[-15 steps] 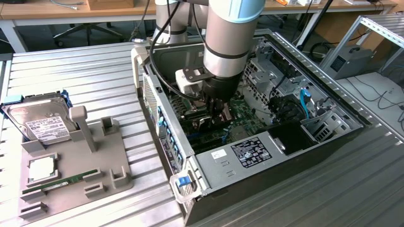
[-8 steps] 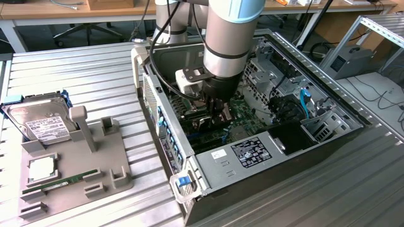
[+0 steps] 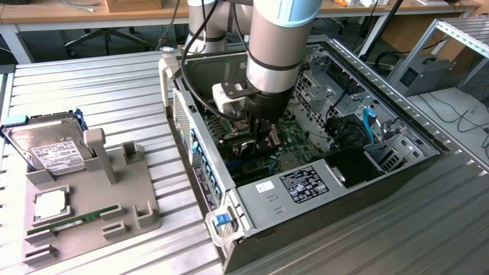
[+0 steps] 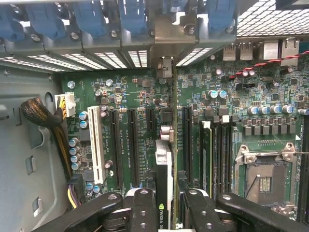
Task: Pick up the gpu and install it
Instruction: 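Insert the gpu into the slot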
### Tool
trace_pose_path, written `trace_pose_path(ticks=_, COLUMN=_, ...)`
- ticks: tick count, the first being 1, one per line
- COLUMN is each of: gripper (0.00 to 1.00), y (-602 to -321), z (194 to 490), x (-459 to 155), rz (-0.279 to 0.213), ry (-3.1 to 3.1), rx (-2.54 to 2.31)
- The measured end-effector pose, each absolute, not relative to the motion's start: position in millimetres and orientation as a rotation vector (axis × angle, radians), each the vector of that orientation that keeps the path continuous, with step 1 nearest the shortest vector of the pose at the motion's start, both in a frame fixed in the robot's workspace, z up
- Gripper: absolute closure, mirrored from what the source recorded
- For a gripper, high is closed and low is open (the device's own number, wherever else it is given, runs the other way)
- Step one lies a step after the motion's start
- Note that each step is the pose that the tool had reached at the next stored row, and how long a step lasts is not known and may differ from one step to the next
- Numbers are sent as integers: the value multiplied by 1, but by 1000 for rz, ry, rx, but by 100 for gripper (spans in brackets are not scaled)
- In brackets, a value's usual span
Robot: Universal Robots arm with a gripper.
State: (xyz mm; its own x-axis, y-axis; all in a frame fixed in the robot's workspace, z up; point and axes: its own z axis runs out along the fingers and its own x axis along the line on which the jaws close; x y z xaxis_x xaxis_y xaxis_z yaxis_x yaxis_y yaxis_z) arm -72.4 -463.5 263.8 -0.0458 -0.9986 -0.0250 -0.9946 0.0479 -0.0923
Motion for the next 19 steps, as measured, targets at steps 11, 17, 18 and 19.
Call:
trace_pose_path(ticks=11, gripper=73, y=-464, z=262, x=-72, rz=-67, ry=2210, rx=-2108)
trace_pose_path(ticks=17, gripper=73, y=-464, z=260, x=-72, rz=-67, ry=2210, rx=-2108)
trace_pose_path(ticks=18, gripper=73, y=-464, z=260, x=-72, rz=-67, ry=2210, rx=-2108)
trace_pose_path(ticks=19, gripper=73, y=-464, z=260, x=-72, rz=-67, ry=2210, rx=-2108)
